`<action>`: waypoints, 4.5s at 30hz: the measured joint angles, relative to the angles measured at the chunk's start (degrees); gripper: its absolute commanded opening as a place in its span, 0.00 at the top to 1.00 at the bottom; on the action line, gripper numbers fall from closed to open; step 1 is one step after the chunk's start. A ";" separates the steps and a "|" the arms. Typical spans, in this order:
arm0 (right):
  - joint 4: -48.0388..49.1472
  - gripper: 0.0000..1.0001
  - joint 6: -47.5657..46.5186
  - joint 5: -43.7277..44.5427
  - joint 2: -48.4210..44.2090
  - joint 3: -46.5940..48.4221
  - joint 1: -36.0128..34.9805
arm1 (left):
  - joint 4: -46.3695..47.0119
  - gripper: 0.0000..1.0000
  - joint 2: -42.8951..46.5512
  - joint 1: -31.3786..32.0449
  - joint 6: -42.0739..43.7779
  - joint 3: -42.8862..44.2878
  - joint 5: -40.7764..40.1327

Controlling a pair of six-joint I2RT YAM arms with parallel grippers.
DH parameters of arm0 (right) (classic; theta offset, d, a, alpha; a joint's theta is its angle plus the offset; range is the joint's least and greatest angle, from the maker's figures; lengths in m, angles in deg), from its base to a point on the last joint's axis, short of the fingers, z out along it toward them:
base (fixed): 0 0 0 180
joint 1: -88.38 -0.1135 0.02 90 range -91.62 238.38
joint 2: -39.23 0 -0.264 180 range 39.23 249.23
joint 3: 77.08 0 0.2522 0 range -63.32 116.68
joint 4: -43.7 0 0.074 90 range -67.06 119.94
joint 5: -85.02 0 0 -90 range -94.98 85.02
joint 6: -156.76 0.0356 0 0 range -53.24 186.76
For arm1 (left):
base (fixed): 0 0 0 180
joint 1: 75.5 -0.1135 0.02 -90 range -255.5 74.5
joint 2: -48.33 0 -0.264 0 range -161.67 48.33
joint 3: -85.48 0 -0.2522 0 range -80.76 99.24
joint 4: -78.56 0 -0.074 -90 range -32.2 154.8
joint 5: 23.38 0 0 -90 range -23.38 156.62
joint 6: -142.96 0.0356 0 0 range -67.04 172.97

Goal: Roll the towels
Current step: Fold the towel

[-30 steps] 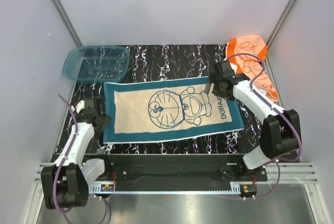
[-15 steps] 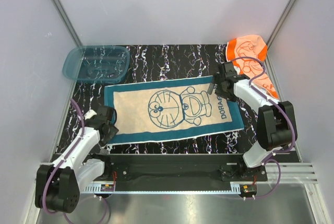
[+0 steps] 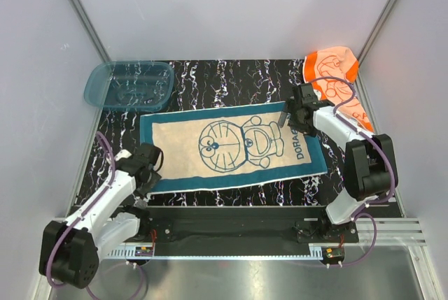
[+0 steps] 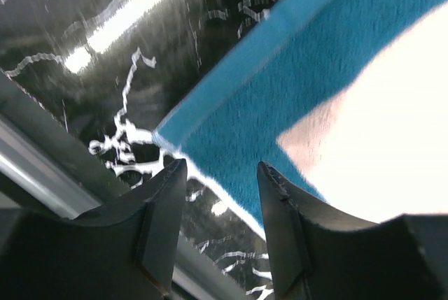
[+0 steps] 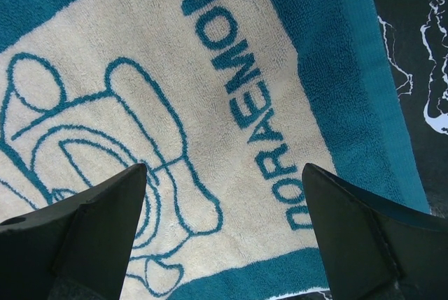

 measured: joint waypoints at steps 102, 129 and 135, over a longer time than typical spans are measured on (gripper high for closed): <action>-26.97 1.00 13.31 -11.96 -34.93 -12.94 19.06 | -2.19 1.00 17.92 0.13 16.74 12.57 7.98; -22.16 1.00 7.34 -14.03 19.85 34.12 19.08 | 13.27 1.00 -44.09 -11.80 35.12 48.30 17.16; -23.30 1.00 7.13 -14.05 23.47 38.25 19.08 | 12.09 1.00 -45.55 -13.90 35.76 51.52 17.22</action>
